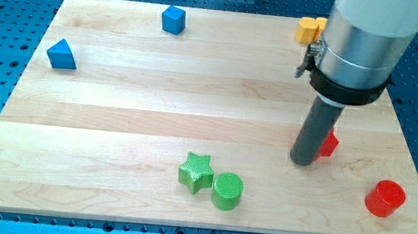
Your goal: Push the red star into the red circle
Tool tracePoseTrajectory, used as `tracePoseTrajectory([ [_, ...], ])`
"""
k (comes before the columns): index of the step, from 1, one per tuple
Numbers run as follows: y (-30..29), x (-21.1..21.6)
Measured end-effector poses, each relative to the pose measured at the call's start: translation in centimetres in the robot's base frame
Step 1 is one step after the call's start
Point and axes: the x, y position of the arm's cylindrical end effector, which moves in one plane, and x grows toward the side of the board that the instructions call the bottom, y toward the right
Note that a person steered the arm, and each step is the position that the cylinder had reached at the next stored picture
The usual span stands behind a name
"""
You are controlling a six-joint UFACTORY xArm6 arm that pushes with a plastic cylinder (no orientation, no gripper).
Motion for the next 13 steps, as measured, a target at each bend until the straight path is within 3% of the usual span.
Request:
tracePoseTrajectory([
  [1,-7.9,-2.7],
  [2,-5.0,-7.4],
  [3,0.5,-6.7],
  [4,3.5,-1.0],
  [5,3.6,0.3],
  [6,0.4,0.8],
  [7,2.0,3.1],
  [13,-5.2,3.2],
])
